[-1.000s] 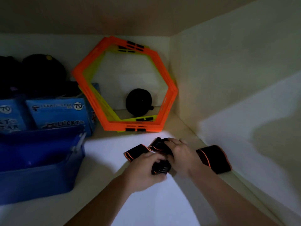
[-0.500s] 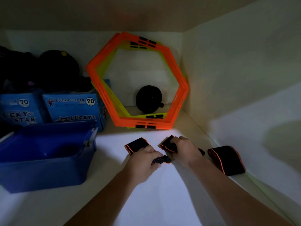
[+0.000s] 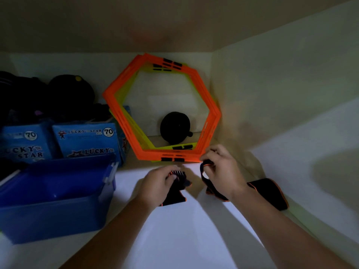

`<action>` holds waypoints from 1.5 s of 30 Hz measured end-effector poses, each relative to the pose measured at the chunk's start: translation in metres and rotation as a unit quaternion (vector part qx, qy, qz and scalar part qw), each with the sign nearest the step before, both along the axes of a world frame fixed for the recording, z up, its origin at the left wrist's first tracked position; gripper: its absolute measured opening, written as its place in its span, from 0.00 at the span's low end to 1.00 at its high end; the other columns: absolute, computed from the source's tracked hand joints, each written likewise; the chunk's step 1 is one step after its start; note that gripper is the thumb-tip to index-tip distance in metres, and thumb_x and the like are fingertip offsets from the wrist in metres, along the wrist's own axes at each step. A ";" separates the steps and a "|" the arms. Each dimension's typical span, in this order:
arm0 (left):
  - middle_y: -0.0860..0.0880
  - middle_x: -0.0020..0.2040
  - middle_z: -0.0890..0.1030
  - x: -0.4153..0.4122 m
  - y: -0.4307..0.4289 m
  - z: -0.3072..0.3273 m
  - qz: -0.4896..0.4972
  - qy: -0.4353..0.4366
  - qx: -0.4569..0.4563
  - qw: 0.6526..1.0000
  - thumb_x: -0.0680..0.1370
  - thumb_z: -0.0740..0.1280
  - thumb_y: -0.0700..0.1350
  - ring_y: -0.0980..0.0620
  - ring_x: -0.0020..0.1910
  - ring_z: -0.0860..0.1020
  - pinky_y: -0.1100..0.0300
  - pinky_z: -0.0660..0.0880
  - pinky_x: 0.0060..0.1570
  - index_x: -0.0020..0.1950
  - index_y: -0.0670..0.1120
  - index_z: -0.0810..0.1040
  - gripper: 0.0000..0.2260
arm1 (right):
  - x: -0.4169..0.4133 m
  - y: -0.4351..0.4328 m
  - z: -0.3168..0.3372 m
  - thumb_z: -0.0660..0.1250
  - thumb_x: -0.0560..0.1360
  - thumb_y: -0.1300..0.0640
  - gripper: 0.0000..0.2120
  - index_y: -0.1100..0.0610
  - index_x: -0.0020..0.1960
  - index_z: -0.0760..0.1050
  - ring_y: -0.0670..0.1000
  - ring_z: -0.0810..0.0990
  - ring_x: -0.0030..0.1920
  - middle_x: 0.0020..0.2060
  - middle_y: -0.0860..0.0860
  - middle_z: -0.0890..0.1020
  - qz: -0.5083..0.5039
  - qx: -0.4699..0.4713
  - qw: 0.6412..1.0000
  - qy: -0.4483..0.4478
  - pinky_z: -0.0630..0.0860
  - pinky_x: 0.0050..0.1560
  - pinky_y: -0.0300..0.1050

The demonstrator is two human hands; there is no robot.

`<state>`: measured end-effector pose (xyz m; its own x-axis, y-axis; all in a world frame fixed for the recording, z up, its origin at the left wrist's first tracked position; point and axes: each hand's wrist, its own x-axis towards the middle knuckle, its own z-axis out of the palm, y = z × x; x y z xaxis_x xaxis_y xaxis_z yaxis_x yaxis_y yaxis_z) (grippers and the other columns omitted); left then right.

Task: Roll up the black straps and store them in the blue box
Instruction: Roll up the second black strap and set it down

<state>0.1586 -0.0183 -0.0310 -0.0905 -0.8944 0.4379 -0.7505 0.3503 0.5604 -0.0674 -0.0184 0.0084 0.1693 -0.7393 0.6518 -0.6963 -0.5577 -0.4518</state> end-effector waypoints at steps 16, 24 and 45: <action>0.53 0.44 0.84 -0.019 -0.004 0.139 -0.044 0.154 -0.190 0.969 0.79 0.67 0.38 0.59 0.44 0.81 0.67 0.75 0.46 0.54 0.48 0.84 0.09 | -0.003 0.058 0.136 0.73 0.73 0.59 0.09 0.47 0.49 0.87 0.42 0.81 0.42 0.42 0.45 0.85 -0.025 -0.141 0.988 -0.060 0.77 0.48 0.37; 0.46 0.35 0.81 -0.064 0.036 0.175 -0.026 0.262 -0.212 0.941 0.74 0.74 0.43 0.53 0.34 0.78 0.61 0.71 0.34 0.42 0.48 0.82 0.03 | -0.006 0.093 0.147 0.75 0.68 0.61 0.08 0.50 0.42 0.85 0.42 0.80 0.39 0.37 0.44 0.82 -0.001 -0.154 0.982 -0.107 0.74 0.43 0.34; 0.45 0.49 0.85 -0.108 0.100 0.192 -0.285 0.403 -0.014 0.870 0.72 0.65 0.30 0.50 0.48 0.81 0.62 0.77 0.49 0.63 0.45 0.77 0.22 | -0.043 0.115 0.173 0.77 0.70 0.49 0.09 0.53 0.43 0.81 0.47 0.78 0.34 0.30 0.48 0.80 -0.056 -0.246 0.968 -0.016 0.76 0.39 0.47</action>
<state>0.0502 0.0813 0.1609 -0.1699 -0.7931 0.5849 0.1811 0.5583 0.8096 -0.1102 0.0970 0.1812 0.0796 -0.3517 0.9327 -0.7554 -0.6318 -0.1738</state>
